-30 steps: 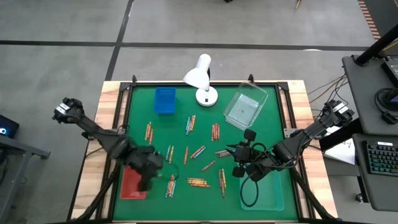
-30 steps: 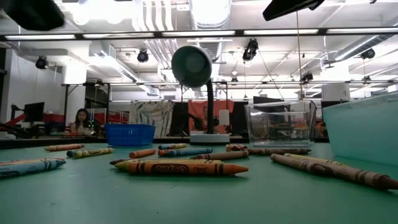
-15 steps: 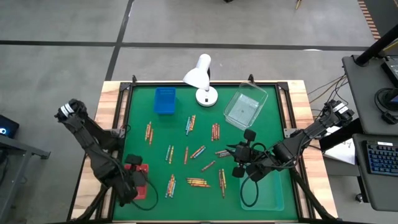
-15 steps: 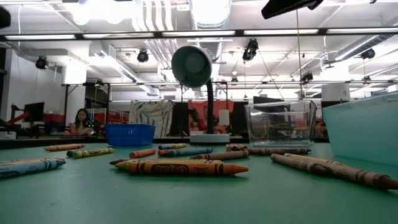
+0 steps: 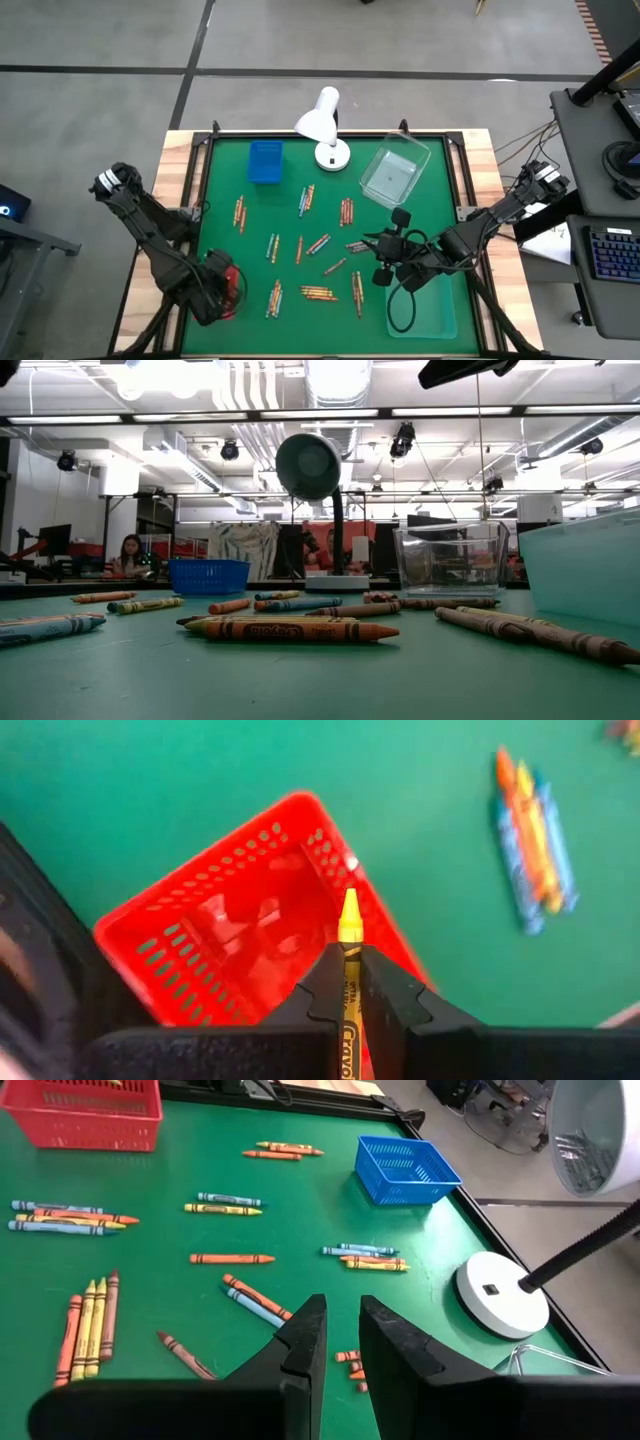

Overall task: Sort crayons
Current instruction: Put the yellow crayon into the red bin

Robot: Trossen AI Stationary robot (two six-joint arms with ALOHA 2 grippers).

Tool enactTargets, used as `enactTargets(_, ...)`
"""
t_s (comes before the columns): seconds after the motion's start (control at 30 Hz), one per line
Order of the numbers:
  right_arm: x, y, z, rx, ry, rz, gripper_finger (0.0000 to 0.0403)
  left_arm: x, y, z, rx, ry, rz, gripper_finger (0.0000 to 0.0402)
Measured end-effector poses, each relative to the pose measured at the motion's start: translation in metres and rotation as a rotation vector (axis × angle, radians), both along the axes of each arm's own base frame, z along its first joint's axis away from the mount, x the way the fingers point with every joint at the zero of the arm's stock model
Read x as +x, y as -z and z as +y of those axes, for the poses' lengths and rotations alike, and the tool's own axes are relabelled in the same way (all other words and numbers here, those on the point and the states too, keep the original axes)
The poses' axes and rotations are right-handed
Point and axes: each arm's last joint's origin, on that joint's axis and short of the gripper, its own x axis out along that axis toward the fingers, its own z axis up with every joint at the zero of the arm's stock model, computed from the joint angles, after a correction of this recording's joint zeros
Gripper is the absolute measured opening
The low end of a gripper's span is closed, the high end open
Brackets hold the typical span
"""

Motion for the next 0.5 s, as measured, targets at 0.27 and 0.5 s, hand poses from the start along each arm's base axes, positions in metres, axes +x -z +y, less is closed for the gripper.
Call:
enactTargets(0.27,-0.001,0.004,0.0,-0.002,-0.008,0.014,0.0054,0.003,0.026,-0.016,0.062,-0.147,0.06,0.0001)
enactTargets(0.5,-0.002,0.007,0.0,-0.015,-0.013,0.027,0.0054,0.003,0.042,-0.022,0.125,-0.236,0.108,0.0001)
